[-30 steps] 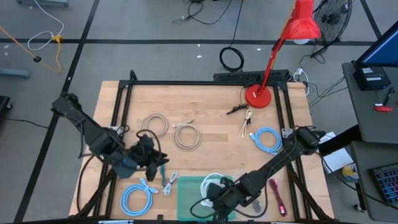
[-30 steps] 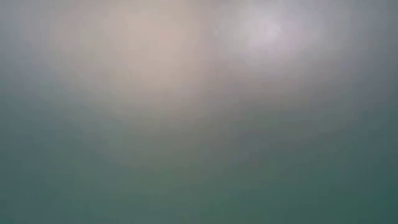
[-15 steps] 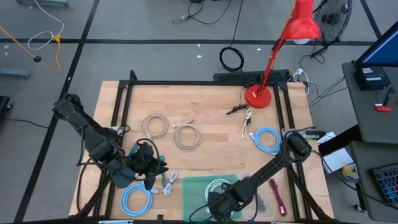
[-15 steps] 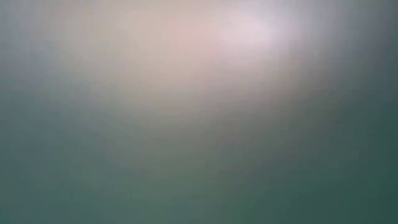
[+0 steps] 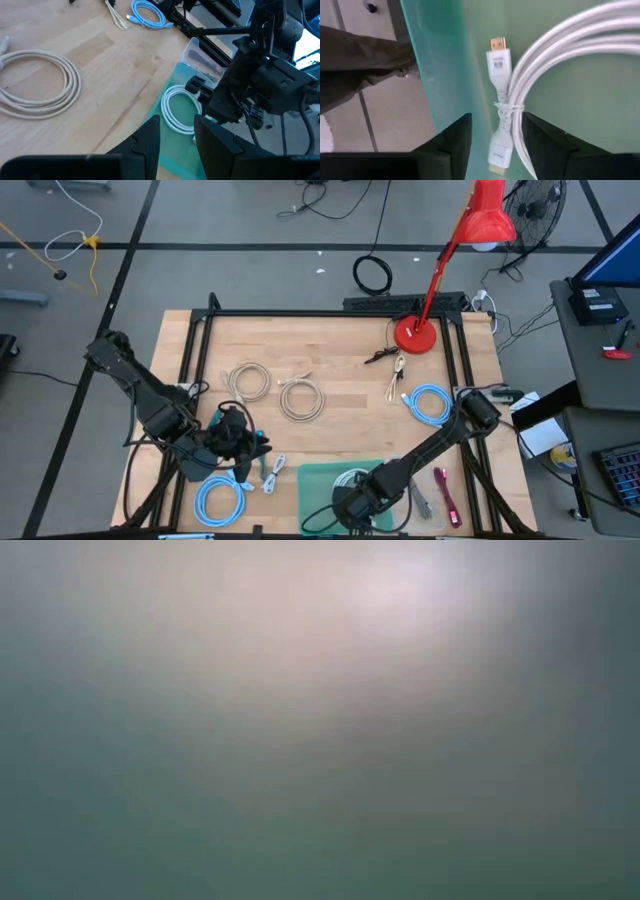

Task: Pick & Place USB Port
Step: Put the left blue charger cable into the white transparent bin

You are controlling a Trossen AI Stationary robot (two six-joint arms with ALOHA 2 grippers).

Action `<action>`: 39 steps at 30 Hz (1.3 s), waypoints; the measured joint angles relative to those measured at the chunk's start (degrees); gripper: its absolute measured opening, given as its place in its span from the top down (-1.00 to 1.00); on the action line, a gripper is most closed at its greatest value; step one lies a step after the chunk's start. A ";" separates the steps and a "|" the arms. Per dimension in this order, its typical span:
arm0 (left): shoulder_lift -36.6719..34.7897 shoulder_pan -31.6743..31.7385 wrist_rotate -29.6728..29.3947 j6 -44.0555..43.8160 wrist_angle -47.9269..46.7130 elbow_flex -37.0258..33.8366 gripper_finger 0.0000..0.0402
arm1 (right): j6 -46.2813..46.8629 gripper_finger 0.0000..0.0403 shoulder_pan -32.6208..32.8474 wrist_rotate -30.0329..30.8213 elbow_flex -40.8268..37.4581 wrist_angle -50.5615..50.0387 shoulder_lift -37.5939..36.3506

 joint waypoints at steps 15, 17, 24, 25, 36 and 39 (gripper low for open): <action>0.00 0.00 -0.12 -0.92 0.04 0.00 0.38 | -5.43 0.30 -7.78 10.91 0.00 22.61 -11.27; -0.02 0.17 -0.11 -1.09 0.02 0.00 0.38 | -6.14 0.31 -8.90 11.93 0.00 24.68 -13.09; -0.88 2.65 4.89 0.93 -1.07 0.00 0.38 | -9.90 0.35 -13.36 16.03 0.00 19.09 -19.00; -1.00 3.42 5.89 1.80 -1.22 0.02 0.38 | -10.43 0.35 -14.17 17.09 0.00 16.53 -19.81; -6.31 10.81 12.26 9.08 -8.19 0.04 0.38 | -9.07 0.36 -25.38 25.94 0.00 -5.04 -22.79; -7.40 12.51 13.77 9.38 -10.32 0.04 0.38 | -8.41 0.36 -28.53 26.00 -0.02 -7.94 -22.71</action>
